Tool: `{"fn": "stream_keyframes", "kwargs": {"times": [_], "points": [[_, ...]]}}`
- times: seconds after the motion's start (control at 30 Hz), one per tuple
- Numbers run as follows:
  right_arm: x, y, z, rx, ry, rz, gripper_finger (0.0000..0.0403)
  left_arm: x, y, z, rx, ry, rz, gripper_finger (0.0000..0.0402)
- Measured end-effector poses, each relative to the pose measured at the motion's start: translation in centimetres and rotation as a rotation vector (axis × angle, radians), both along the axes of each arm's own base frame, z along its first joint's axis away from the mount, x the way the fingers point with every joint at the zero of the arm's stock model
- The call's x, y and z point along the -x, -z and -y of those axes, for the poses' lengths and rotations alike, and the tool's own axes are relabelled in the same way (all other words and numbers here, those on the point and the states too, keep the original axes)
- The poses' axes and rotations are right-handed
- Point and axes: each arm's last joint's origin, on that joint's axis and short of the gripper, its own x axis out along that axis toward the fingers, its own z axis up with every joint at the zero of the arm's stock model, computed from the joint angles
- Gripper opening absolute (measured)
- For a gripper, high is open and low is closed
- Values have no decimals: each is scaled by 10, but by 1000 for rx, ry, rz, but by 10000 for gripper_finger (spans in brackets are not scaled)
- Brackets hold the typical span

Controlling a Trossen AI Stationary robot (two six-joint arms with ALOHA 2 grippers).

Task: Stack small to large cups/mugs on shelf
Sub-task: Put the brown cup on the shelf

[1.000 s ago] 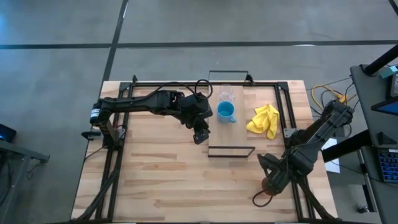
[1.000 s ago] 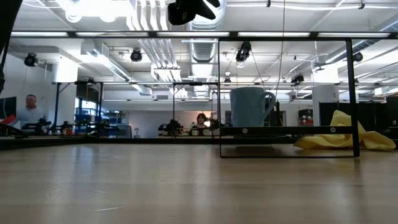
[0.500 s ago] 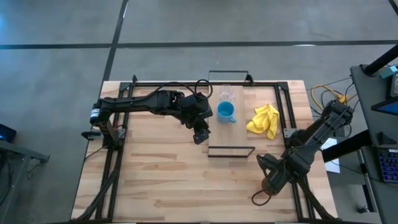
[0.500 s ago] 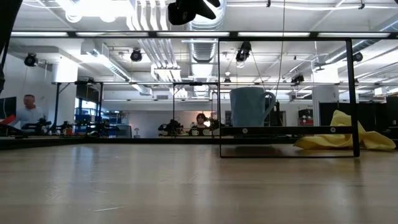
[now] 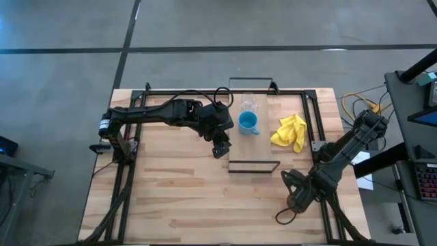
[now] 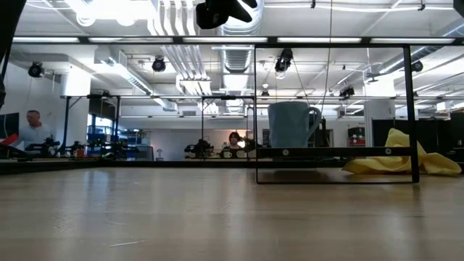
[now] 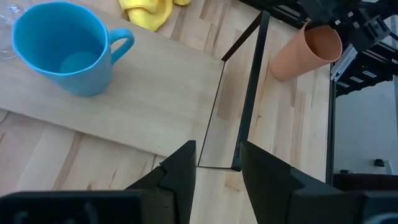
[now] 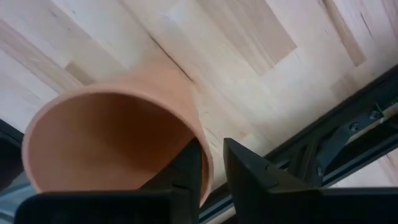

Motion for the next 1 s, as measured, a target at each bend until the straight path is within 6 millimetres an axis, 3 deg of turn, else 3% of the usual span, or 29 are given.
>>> {"fn": "stream_keyframes", "kwargs": {"times": [0.23,0.37,0.63,0.87,1.0], "points": [[-2,-6,-2,-16,-2,15,13,0,0,0,0,0,0,111],[-3,-11,-3,-26,1,26,10,0,0,0,-1,-1,1,111],[-5,-43,-4,-31,12,43,9,0,0,0,-4,-3,1,111],[7,-70,8,76,73,-57,9,0,0,0,-4,-3,1,111],[8,-77,13,92,112,15,9,0,0,0,-3,-2,1,111]]}}
